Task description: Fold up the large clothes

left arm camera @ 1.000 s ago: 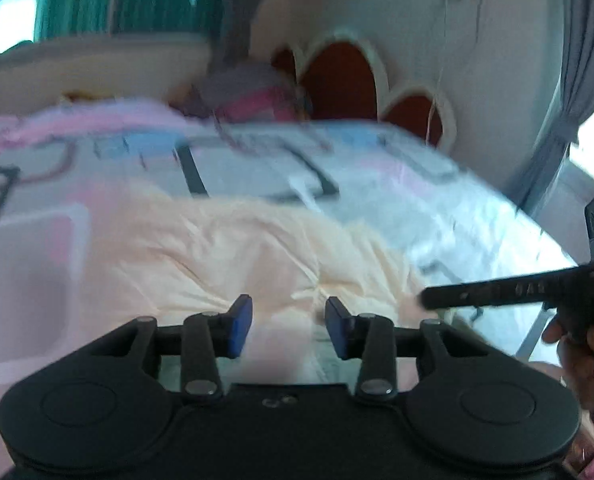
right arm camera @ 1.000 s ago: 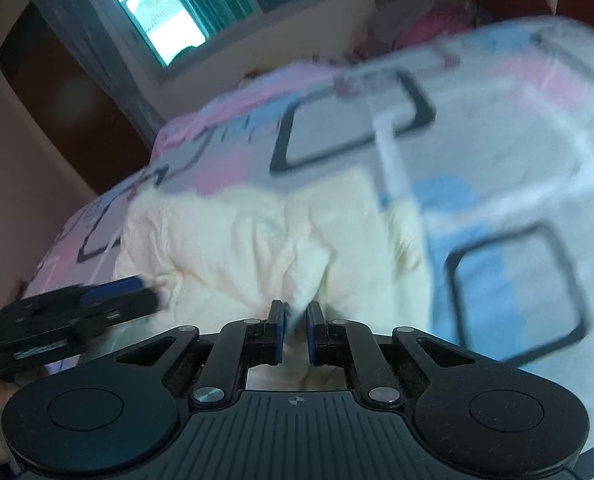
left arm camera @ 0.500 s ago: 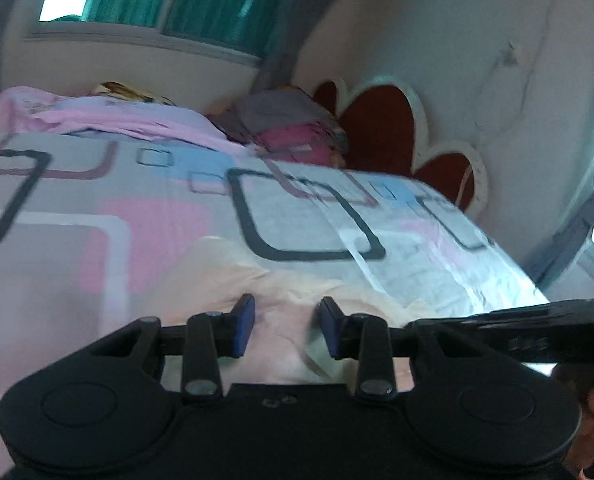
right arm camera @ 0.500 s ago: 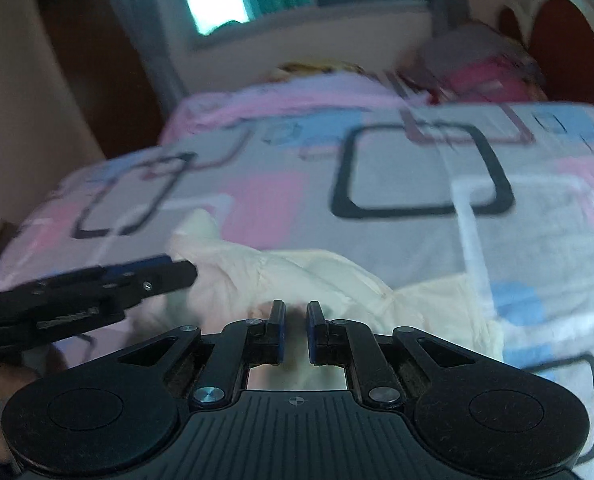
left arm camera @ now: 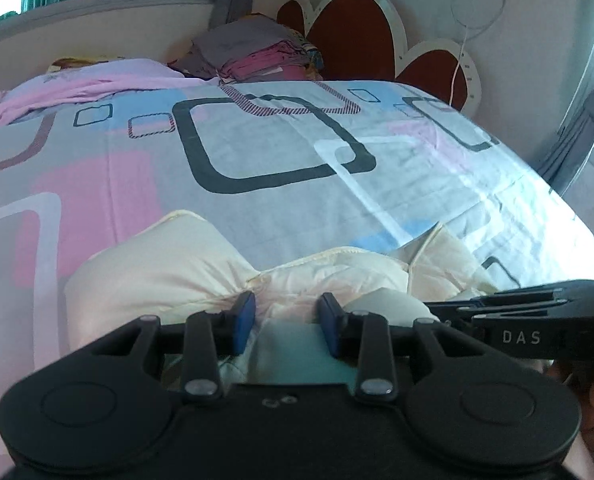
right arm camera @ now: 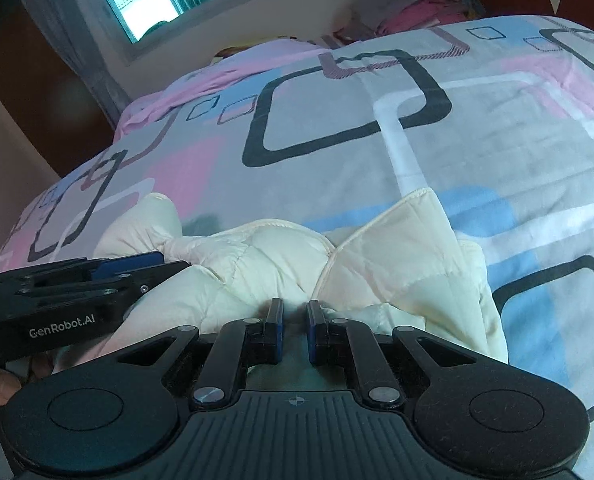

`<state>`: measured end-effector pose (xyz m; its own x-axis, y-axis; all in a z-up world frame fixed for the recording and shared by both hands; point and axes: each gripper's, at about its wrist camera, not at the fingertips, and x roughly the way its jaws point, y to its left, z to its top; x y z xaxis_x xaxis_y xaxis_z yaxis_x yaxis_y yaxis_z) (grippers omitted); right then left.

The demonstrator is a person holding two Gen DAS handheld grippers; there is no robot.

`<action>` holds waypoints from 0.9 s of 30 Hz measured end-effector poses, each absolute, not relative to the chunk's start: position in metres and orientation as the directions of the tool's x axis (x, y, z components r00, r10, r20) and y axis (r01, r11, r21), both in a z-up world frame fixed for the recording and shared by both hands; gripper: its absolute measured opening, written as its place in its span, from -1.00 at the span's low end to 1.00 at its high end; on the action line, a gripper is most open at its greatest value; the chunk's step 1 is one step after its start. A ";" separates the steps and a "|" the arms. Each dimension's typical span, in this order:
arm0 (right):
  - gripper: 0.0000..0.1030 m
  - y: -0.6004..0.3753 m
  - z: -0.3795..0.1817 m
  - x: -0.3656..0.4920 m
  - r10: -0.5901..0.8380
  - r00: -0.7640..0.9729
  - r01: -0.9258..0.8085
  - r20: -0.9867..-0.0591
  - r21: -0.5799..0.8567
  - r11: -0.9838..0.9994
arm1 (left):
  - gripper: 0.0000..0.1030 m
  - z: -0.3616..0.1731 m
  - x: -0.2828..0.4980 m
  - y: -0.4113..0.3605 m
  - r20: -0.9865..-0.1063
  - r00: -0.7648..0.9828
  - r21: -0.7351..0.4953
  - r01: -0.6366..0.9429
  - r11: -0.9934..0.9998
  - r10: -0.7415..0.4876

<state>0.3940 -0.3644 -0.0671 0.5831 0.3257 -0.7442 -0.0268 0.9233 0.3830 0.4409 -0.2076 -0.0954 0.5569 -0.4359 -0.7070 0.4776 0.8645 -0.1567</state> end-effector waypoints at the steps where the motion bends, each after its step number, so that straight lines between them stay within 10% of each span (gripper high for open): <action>1: -0.83 -0.365 -0.065 0.393 0.329 0.580 -0.030 -0.745 0.384 0.923 | -0.34 -0.093 0.440 -0.206 -0.705 0.557 -0.155 0.483 0.862 -0.439; 6: -0.80 -0.366 -0.028 0.370 0.313 0.618 -0.049 -0.721 0.363 0.931 | -0.09 -0.059 0.409 -0.187 -0.640 0.603 -0.175 0.489 0.854 -0.476; 10: 0.18 -0.353 -0.006 0.344 0.328 0.643 -0.131 -0.692 0.323 0.937 | -0.09 -0.044 0.371 -0.175 -0.613 0.607 -0.188 0.510 0.839 -0.506; 27: 0.00 -0.360 -0.013 0.295 0.331 0.594 -0.154 -0.733 0.301 0.941 | -0.11 -0.056 0.320 -0.170 -0.632 0.592 -0.190 0.508 0.840 -0.500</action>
